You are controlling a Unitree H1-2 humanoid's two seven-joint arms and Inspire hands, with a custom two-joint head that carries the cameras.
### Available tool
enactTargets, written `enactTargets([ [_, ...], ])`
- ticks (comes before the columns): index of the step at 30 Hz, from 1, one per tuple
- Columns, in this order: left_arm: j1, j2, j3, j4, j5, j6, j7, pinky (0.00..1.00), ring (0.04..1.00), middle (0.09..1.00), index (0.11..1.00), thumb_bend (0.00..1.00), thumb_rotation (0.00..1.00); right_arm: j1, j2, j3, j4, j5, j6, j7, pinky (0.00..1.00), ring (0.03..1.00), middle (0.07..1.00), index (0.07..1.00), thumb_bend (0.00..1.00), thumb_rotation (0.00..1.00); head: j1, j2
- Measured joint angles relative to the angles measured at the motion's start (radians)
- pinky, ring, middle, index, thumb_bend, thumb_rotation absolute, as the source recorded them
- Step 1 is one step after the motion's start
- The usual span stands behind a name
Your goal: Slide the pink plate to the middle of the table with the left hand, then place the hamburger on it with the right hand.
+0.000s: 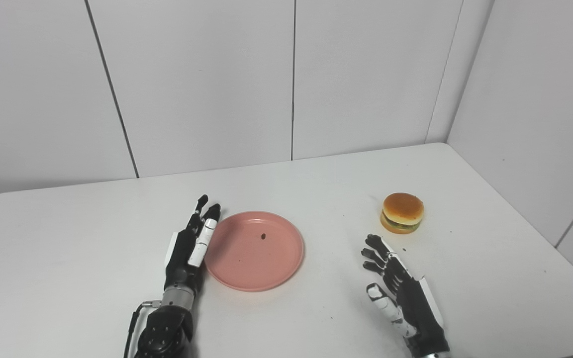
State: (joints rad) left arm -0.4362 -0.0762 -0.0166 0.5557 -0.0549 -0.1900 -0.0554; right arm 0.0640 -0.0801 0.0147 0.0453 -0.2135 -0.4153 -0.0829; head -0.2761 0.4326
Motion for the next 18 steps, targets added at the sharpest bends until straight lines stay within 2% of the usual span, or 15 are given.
enactTargets([
  [3, 0.011, 0.001, 0.0, -0.026, -0.01, 0.0, -0.013, 0.98, 0.932, 0.9, 0.935, 0.72, 0.78, 0.017, 0.007, 0.001, -0.052, -0.137, 0.011, -0.051, 0.77, 0.808, 0.816, 0.825, 0.77, 0.77, -0.008, 0.003],
  [9, 0.005, 0.026, 0.014, -0.015, -0.041, 0.0, -0.04, 1.0, 0.954, 0.918, 0.953, 0.73, 0.78, 0.014, -0.003, 0.003, -0.289, -0.318, 0.082, -0.052, 0.7, 0.793, 0.842, 0.848, 0.82, 0.71, -0.02, -0.002],
  [11, -0.001, 0.031, 0.018, -0.004, -0.048, -0.001, -0.044, 1.0, 0.952, 0.916, 0.948, 0.73, 0.78, 0.008, -0.014, -0.004, -0.342, -0.365, 0.132, -0.03, 0.69, 0.774, 0.826, 0.837, 0.84, 0.67, -0.023, -0.003],
  [13, -0.007, 0.031, 0.023, 0.01, -0.052, -0.001, -0.044, 1.0, 0.945, 0.911, 0.949, 0.72, 0.77, -0.003, -0.027, -0.012, -0.383, -0.381, 0.184, 0.007, 0.71, 0.794, 0.832, 0.839, 0.88, 0.65, -0.025, -0.006],
  [18, -0.025, 0.032, 0.031, 0.043, -0.052, -0.025, -0.044, 1.0, 0.944, 0.908, 0.954, 0.71, 0.77, -0.085, -0.101, -0.033, -0.463, -0.391, 0.294, 0.113, 0.71, 0.814, 0.857, 0.852, 0.93, 0.63, -0.031, -0.014],
])
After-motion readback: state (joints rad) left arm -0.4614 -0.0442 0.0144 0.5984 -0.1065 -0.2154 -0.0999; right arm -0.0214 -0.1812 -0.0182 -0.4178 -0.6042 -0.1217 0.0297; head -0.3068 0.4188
